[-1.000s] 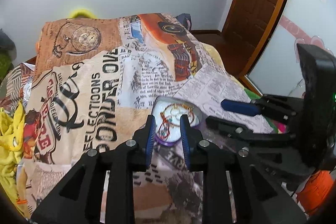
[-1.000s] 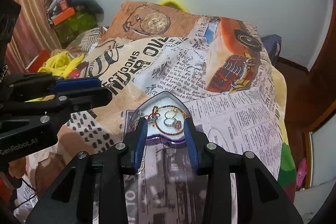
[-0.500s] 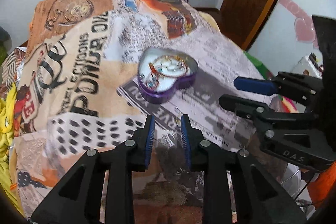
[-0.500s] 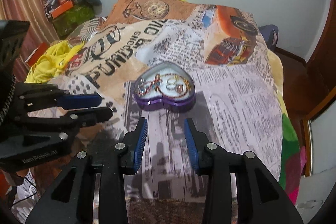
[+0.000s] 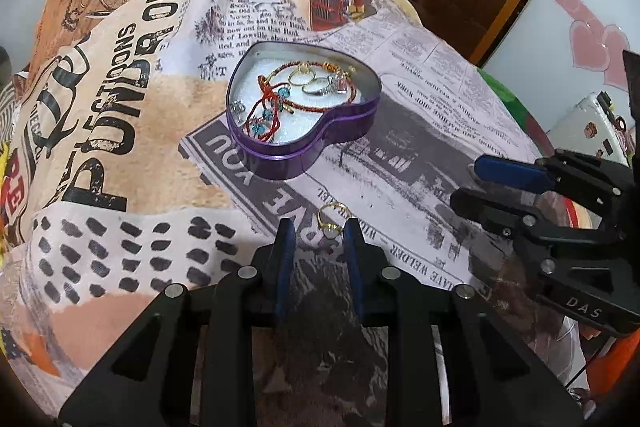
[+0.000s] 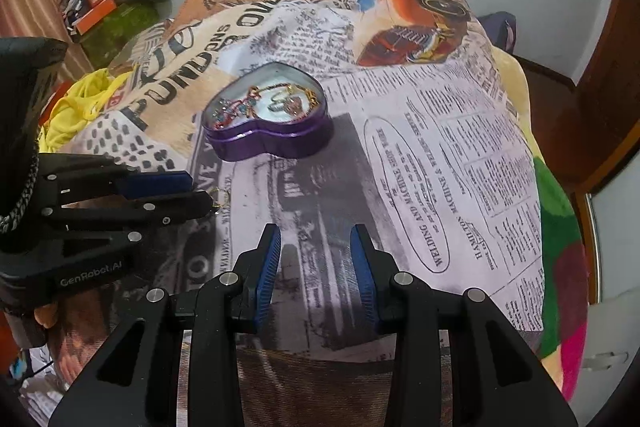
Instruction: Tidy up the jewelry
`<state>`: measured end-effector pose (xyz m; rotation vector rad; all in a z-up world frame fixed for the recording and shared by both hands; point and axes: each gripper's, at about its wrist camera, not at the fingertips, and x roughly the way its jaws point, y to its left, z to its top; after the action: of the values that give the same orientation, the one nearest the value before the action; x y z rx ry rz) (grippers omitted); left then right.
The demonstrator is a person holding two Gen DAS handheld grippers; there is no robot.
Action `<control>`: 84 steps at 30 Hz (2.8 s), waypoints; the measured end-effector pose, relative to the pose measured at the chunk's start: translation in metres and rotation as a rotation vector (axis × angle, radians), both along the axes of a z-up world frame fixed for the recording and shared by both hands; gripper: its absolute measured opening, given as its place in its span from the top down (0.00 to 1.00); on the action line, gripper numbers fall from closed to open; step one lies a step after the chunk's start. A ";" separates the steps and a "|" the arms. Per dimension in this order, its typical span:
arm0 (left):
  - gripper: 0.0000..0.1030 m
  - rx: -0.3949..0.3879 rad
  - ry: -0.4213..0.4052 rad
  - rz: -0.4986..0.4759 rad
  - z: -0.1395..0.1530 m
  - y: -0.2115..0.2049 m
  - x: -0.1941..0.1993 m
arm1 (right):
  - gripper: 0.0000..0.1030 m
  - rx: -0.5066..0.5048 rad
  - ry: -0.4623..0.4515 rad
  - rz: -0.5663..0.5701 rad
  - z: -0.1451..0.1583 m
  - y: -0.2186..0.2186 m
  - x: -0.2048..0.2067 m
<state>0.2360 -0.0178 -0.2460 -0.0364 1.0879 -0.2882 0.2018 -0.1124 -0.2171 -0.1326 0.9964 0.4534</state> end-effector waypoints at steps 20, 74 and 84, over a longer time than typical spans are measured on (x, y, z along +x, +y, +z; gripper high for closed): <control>0.93 -0.009 -0.092 0.035 0.029 0.021 -0.018 | 0.68 0.016 0.011 0.078 -0.001 0.035 -0.006; 0.93 -0.055 -0.263 0.071 0.084 0.036 -0.005 | 0.91 0.077 -0.205 0.022 0.058 0.035 0.017; 0.93 -0.073 -0.225 0.056 0.063 0.030 0.017 | 0.91 0.100 -0.174 0.012 0.049 0.041 0.041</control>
<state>0.2527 0.0120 -0.1827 -0.0971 0.8510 -0.2746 0.2431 -0.0715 -0.1686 -0.0861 0.8014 0.4933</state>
